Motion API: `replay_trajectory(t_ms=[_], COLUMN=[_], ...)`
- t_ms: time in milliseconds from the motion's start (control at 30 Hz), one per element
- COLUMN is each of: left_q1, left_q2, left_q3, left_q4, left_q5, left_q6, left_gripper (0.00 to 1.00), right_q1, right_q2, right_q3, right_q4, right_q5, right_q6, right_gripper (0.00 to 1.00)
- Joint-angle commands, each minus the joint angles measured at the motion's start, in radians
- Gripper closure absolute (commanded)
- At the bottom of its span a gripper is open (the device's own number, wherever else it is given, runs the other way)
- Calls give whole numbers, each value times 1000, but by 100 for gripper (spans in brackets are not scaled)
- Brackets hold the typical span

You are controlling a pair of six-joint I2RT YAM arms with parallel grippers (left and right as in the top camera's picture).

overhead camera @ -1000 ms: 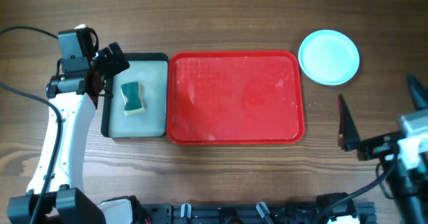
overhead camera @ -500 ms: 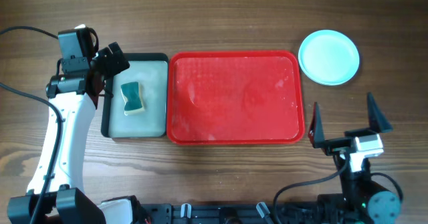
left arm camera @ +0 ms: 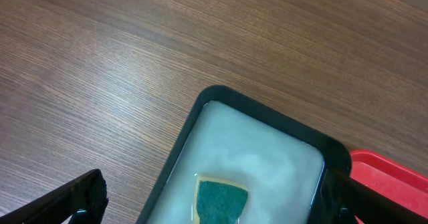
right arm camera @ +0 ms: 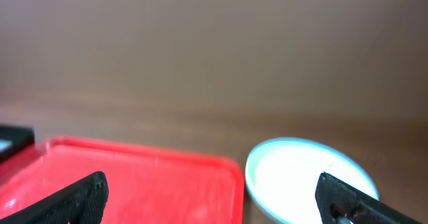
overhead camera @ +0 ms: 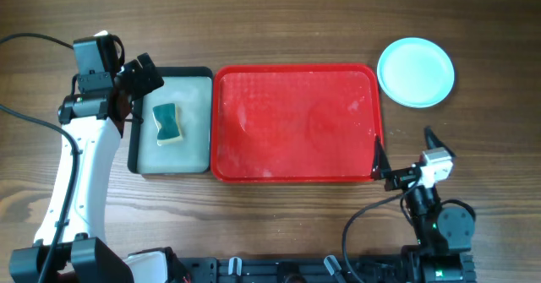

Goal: Clean dirty plates on tray and stack at the side

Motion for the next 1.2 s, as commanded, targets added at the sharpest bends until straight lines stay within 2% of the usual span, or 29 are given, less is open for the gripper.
replay_trajectory(t_ms=[0, 1000, 1167], left_q1=[4, 4, 3], left_q2=[0, 0, -43], left_q3=[6, 6, 6], left_q4=[2, 2, 2], left_q5=[1, 1, -5], left_q6=[-13, -13, -13], left_gripper=[0, 0, 0], right_q1=[-5, -5, -5], right_q2=[-12, -12, -12], right_q3=[-2, -1, -1], right_q4=[2, 3, 3], right_q5=[0, -3, -3], right_q6=[10, 11, 12], right_gripper=[0, 0, 0])
